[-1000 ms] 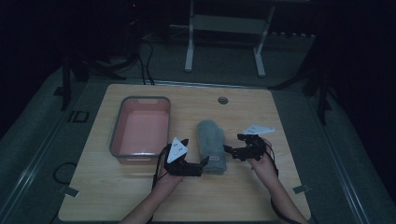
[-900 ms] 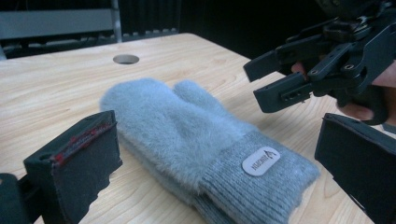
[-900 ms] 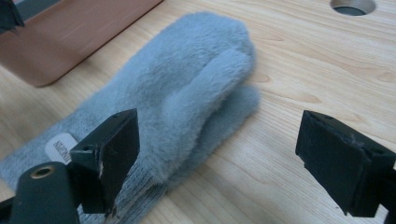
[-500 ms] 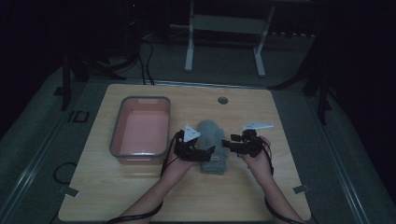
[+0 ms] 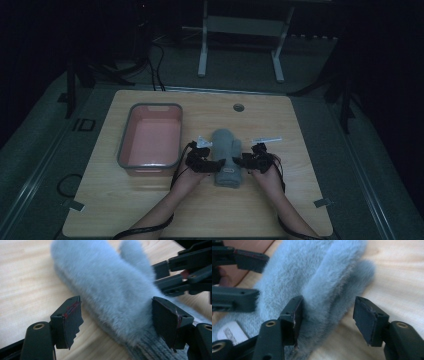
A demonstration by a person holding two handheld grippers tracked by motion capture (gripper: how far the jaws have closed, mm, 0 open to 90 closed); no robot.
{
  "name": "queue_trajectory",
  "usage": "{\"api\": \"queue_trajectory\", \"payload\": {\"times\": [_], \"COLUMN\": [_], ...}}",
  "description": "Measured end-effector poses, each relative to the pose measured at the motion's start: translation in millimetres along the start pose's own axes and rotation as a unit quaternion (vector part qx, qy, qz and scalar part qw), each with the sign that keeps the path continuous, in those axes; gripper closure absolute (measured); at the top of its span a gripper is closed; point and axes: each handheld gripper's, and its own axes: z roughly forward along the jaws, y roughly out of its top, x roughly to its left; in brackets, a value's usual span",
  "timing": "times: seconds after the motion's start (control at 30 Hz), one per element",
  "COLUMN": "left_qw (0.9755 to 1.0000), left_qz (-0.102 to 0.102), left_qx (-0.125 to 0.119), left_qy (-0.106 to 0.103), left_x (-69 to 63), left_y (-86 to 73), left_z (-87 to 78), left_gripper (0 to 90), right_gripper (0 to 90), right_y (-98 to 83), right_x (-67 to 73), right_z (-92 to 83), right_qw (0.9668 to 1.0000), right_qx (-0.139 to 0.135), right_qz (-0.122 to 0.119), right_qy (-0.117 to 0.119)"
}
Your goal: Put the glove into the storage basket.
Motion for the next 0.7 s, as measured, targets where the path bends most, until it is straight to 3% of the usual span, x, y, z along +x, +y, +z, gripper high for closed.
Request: {"api": "queue_trajectory", "payload": {"times": [0.3, 0.33, 0.47, 0.6, 0.7], "left_qw": [0.9996, 0.9995, 0.9992, 0.9966, 0.9959], "left_qz": [0.008, 0.006, -0.002, -0.015, -0.005], "left_qx": [0.025, 0.027, 0.029, 0.028, 0.032], "left_qy": [-0.013, -0.014, -0.027, -0.077, -0.084], "left_x": [4.0, 4.5, 6.7, 12.0, 8.7], "left_y": [-2.5, -2.5, -4.0, -5.7, -3.6], "left_z": [12.3, 13.4, 19.9, 23.4, 22.7], "left_gripper": [26.0, 26.0, 26.8, 43.8, 56.4], "right_gripper": [37.6, 39.3, 53.3, 62.1, 67.1], "right_y": [-6.7, -7.8, -7.2, -8.7, -8.9], "right_x": [2.1, -1.4, -0.6, -1.3, -1.2], "right_z": [1.4, 4.2, 5.3, 7.0, 7.0], "right_qw": [0.9998, 0.9995, 0.9987, 0.9983, 0.9979], "right_qx": [0.013, 0.021, 0.034, 0.032, 0.033], "right_qz": [-0.008, 0.01, 0.01, 0.008, 0.009], "right_qy": [0.01, 0.022, 0.036, 0.049, 0.055]}}
